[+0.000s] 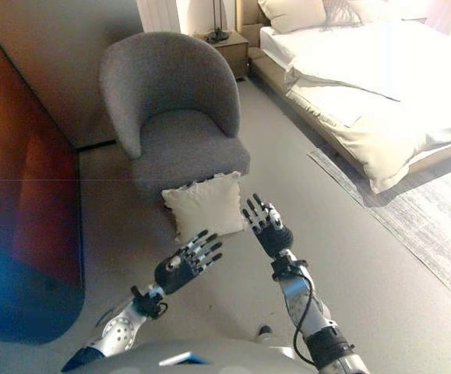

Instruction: Pick up the cushion and take it to the sofa

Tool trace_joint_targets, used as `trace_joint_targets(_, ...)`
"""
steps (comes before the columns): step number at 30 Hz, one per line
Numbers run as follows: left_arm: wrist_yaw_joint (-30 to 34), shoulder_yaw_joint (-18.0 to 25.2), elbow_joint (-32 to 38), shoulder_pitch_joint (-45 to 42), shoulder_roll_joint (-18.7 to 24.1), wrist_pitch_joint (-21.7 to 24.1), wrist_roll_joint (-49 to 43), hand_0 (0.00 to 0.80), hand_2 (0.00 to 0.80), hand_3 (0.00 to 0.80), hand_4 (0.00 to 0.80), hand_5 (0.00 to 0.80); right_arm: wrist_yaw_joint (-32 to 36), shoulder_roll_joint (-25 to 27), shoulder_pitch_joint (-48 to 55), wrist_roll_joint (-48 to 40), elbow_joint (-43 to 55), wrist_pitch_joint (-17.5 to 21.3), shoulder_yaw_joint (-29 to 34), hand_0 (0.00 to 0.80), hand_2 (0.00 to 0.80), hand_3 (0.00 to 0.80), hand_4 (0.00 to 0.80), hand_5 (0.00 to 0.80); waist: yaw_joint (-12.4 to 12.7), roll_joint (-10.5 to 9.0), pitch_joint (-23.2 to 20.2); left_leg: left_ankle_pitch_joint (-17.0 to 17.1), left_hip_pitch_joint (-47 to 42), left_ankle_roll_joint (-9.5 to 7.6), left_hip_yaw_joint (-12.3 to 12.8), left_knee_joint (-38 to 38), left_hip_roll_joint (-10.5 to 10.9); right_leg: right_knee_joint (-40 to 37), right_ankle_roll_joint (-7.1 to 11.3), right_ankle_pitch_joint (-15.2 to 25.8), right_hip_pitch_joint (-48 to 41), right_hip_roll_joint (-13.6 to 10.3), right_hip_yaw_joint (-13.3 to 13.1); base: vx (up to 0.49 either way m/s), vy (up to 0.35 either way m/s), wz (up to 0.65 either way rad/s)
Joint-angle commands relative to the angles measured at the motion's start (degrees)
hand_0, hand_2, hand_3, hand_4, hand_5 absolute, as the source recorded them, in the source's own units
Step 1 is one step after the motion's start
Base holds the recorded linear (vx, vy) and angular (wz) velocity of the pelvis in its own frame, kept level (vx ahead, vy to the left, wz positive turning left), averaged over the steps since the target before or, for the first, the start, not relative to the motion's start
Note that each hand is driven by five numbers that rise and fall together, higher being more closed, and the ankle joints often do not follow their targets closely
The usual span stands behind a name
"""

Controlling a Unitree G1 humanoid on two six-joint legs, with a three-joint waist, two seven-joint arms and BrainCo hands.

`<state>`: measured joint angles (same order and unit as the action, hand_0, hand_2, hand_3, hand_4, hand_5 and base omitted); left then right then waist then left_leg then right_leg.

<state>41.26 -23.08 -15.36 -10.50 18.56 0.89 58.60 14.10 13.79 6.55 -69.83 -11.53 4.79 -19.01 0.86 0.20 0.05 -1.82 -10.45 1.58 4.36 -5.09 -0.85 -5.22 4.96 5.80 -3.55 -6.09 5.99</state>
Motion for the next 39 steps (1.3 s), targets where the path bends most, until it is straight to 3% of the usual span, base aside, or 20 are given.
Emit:
trace_joint_targets(1,1.1,-0.31,2.36,5.45,-0.46,0.44,3.67,0.0,0.0,0.0,0.0,0.0,-1.22,-1.38,-2.95,2.07,1.45,1.48,-0.89,0.0,0.0,0.0,0.0,0.0,0.25,-0.2,0.44,3.24,4.21,-2.56,1.28,0.09,2.66,0.44,0.64,-0.68,-2.09,1.47,3.39,0.0,0.0,0.0)
trace_joint_targets(6,0.26,-3.17,3.25,7.03,-0.33,-2.28,2.48,0.0,0.0,0.0,0.0,0.0,-4.15,-1.24,-3.69,3.4,0.5,-0.18,-3.15,0.0,0.0,0.0,0.0,0.0,-0.06,-0.1,0.07,3.29,4.19,-2.4,1.58,0.09,2.63,0.3,0.67,-0.59,-2.12,1.5,3.24,0.0,0.0,0.0)
trace_joint_targets(12,3.49,-6.28,3.95,8.22,-1.32,-6.4,4.08,0.0,0.0,0.0,0.0,0.0,-3.1,-1.16,-4.51,4.17,-1.04,-1.18,-5.81,0.0,0.0,0.0,0.0,0.0,-0.13,-0.05,-0.24,3.25,4.29,-2.35,2.06,0.09,2.47,0.26,0.63,-0.64,-2.03,1.49,3.17,0.0,0.0,0.0)
trace_joint_targets(23,10.03,-11.99,3.04,8.8,-3.68,-14.2,6.76,0.0,0.0,0.0,0.0,0.0,0.43,-2.24,-5.57,-3.12,-2.3,-2.74,-8.16,0.0,0.0,0.0,0.0,0.0,-0.51,-0.52,-0.5,2.88,4.16,-2.35,2.64,0.09,2.39,0.28,0.58,-0.6,-1.88,1.63,2.75,0.0,0.0,0.0)
trace_joint_targets(30,11.07,-15.04,2.8,9.24,-3.13,-13.32,6.59,0.0,0.0,0.0,0.0,0.0,4.99,-1.46,-6.08,-4.42,-2.18,-4.1,-9.47,0.0,0.0,0.0,0.0,0.0,-0.86,-0.59,-0.49,2.78,4.24,-2.31,2.92,0.09,2.34,0.32,0.67,-0.51,-1.65,1.64,2.56,0.0,0.0,0.0)
trace_joint_targets(39,10.26,-15.08,3.5,11.85,-2.47,-11.51,6.09,0.0,0.0,0.0,0.0,0.0,10.68,-0.14,-5.34,-3.64,-2.3,-8.24,-11.24,0.0,0.0,0.0,0.0,0.0,-1.14,-0.62,-1.05,2.88,4.36,-2.27,2.86,0.09,2.38,0.26,0.76,-0.42,-1.59,1.51,2.71,0.0,0.0,0.0)
